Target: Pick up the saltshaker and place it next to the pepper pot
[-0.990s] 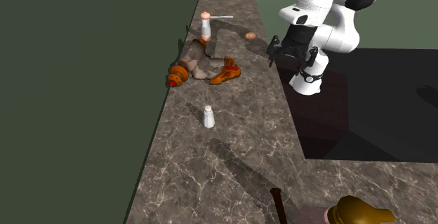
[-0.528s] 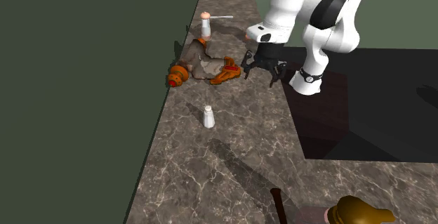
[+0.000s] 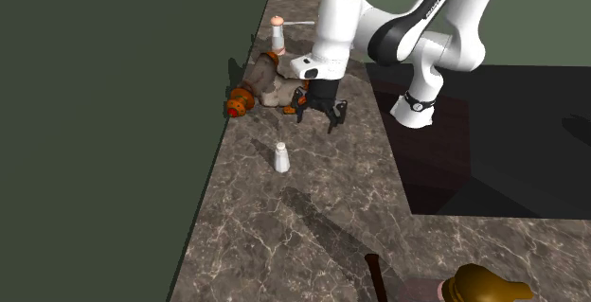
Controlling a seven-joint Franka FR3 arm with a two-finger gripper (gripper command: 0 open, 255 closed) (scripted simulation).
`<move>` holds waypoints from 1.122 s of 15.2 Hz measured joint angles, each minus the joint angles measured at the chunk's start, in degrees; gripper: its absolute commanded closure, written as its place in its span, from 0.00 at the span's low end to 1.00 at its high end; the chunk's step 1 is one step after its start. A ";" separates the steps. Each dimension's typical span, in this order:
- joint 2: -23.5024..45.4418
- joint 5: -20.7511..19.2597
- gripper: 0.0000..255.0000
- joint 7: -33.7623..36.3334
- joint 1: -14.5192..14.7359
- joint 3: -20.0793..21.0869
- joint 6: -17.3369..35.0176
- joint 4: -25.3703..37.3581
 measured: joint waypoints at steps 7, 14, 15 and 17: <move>15.95 12.74 0.00 -10.78 -5.12 -0.41 1.23 11.95; 21.64 16.60 0.00 -13.27 -6.82 1.12 3.89 14.22; 22.20 16.92 0.00 -13.44 -6.94 1.30 4.22 14.40; 22.46 17.11 0.00 -13.60 -7.03 1.39 4.48 14.37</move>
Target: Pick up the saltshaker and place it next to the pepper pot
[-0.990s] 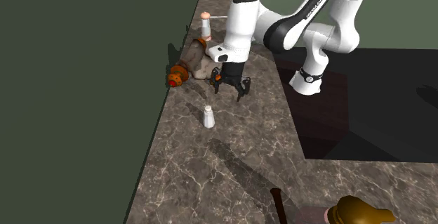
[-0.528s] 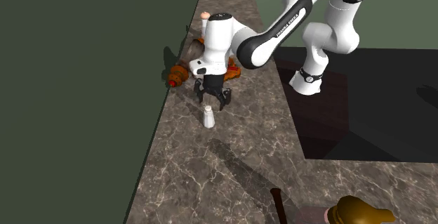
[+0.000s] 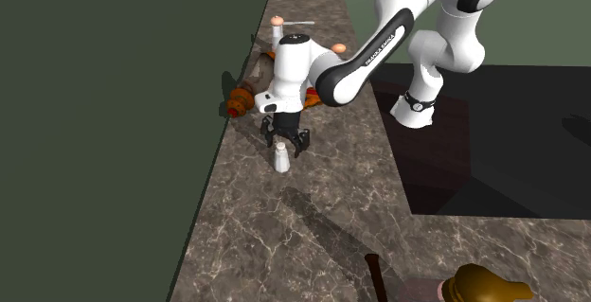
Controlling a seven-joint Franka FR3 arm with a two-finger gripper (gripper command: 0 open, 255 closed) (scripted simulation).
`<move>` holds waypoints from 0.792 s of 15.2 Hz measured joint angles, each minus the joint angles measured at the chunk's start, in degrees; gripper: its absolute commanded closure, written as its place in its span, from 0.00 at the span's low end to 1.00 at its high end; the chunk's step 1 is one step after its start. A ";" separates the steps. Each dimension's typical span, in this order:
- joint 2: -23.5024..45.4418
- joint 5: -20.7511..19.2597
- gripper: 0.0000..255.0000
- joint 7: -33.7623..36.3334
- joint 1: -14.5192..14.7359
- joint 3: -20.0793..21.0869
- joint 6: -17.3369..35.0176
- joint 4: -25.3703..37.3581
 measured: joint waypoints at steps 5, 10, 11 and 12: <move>0.13 0.09 0.00 -0.09 -0.06 0.04 0.09 0.04; 0.08 0.08 1.00 -0.06 -0.04 0.04 0.08 0.03; 0.07 0.07 1.00 -0.06 -0.04 0.03 0.08 0.01; 0.07 0.07 1.00 -0.05 -0.04 0.02 0.08 0.01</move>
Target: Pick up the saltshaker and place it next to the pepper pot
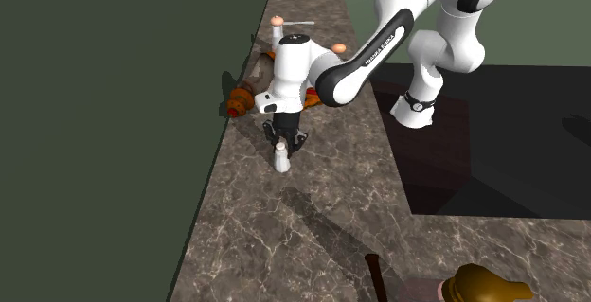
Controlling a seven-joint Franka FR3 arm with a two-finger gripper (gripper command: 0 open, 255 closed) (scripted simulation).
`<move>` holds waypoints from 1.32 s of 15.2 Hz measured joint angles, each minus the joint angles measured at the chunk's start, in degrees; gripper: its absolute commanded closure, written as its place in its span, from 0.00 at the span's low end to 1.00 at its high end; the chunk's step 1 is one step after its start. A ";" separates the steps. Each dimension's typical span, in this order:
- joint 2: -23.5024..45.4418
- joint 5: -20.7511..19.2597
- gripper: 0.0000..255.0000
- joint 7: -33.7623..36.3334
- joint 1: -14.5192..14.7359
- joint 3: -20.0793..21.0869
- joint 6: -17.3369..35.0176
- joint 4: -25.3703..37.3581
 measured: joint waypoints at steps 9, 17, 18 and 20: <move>-1.60 -1.36 1.00 1.06 0.38 -0.69 -2.43 1.01; -4.39 -3.77 1.00 3.13 1.07 -1.73 -7.24 3.42; -4.58 -3.95 1.00 3.25 1.06 -1.81 -7.80 3.83; -5.10 -4.49 1.00 3.82 1.23 -1.98 -9.05 4.65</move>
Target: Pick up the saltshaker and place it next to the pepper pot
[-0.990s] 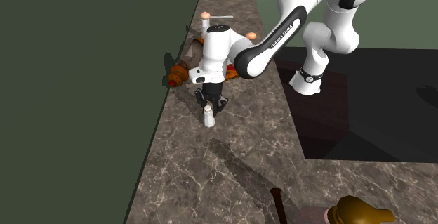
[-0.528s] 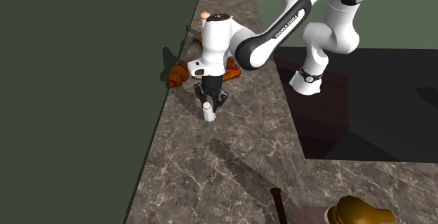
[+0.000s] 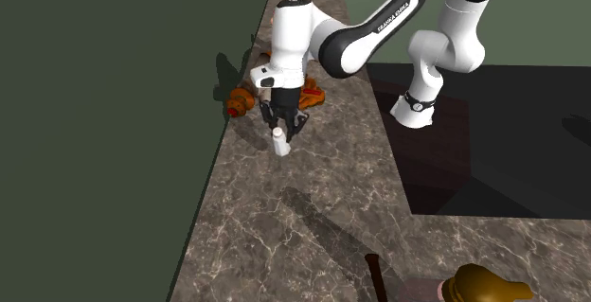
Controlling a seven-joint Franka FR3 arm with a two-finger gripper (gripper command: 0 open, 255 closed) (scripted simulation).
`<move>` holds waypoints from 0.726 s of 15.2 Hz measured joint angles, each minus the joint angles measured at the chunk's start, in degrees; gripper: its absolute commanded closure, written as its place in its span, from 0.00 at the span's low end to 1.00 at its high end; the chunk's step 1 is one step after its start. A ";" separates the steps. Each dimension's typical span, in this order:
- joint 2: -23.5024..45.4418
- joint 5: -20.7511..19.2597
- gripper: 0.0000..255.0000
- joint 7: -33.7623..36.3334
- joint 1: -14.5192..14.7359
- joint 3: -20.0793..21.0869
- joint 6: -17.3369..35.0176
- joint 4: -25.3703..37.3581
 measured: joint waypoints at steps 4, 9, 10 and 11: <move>-1.12 -0.92 1.00 0.68 0.07 -0.39 -2.55 1.57; -2.53 -2.11 1.00 1.69 0.24 -0.80 -6.07 3.93; -2.58 -2.23 1.00 1.92 0.27 -0.82 -6.74 4.58; -2.73 -2.37 1.00 2.05 0.27 -0.87 -7.35 5.04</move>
